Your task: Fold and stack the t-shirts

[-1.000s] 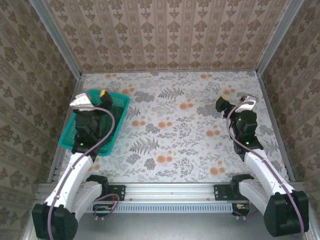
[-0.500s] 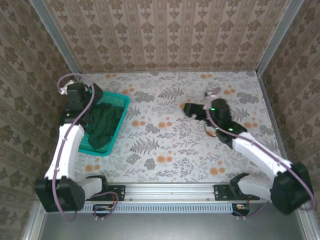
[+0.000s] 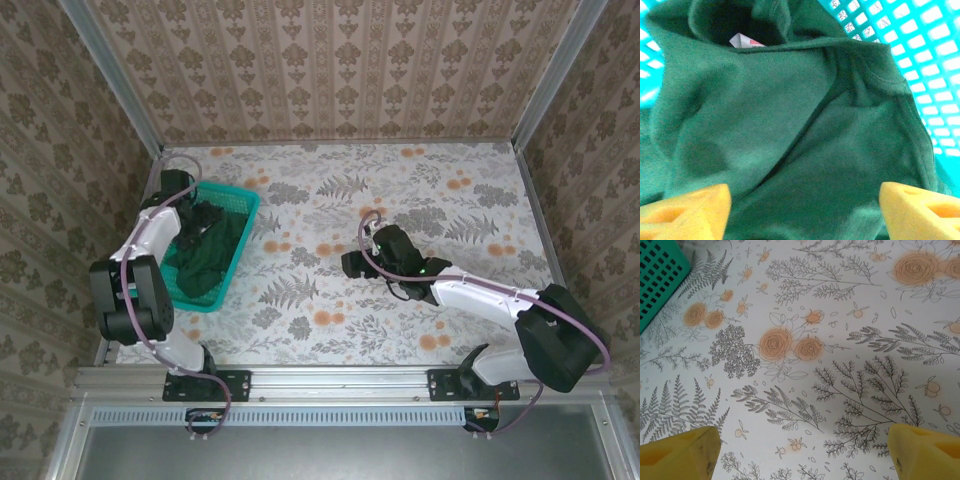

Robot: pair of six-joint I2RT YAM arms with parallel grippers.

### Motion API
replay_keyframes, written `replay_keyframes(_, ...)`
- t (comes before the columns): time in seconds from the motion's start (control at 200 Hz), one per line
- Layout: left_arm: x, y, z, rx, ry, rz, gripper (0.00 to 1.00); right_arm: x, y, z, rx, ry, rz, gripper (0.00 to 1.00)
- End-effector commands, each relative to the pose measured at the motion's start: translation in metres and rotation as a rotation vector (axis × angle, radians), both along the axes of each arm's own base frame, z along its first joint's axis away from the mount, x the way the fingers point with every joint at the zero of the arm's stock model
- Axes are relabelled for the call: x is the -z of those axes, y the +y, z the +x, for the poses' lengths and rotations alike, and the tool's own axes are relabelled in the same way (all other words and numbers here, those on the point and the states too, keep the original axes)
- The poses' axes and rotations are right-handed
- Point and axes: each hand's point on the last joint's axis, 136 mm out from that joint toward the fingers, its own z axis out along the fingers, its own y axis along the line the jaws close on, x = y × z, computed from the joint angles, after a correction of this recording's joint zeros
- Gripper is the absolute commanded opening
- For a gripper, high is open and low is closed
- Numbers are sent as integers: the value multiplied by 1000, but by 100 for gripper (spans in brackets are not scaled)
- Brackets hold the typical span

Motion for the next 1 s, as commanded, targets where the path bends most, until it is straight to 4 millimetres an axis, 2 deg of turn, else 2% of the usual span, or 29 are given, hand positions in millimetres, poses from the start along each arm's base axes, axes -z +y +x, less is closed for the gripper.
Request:
replay_keyframes(0.0, -5, -9, 14, 31, -27, -63, 70, -10, -8, 6, 43, -59, 2, 88)
replay_keyframes(0.105, -4, -12, 19, 33, -61, -91, 63, -11, -10, 7, 53, -66, -2, 89)
replay_keyframes(0.315, -16, -18, 25, 47, -135, -124, 29, -14, -20, 8, 100, -95, -11, 89)
replay_keyframes(0.38, -23, -19, 24, 41, -163, -127, 27, -16, -22, 8, 110, -108, -8, 89)
replay_keyframes(0.415, -27, -19, 23, 46, -171, -126, 32, -17, -24, 8, 115, -113, -8, 89)
replay_keyframes(0.465, -28, -17, 19, 43, -155, -110, 51, -18, -25, 8, 120, -119, -5, 89)
replay_keyframes(0.515, -29, -15, 13, 42, -144, -83, 65, -17, -25, 8, 121, -120, -6, 90)
replay_keyframes(0.63, -24, -13, -2, 48, -120, -16, 82, -17, -25, 8, 123, -119, -6, 90)
replay_keyframes(0.85, 8, -23, -17, 82, -20, 37, 87, -16, -25, 8, 124, -114, -4, 90)
replay_keyframes(0.925, 19, -24, -18, 75, 4, 37, 83, -16, -25, 9, 125, -115, -5, 90)
replay_keyframes(0.995, 26, -24, -16, 65, 16, 32, 73, -15, -25, 9, 128, -113, -7, 90)
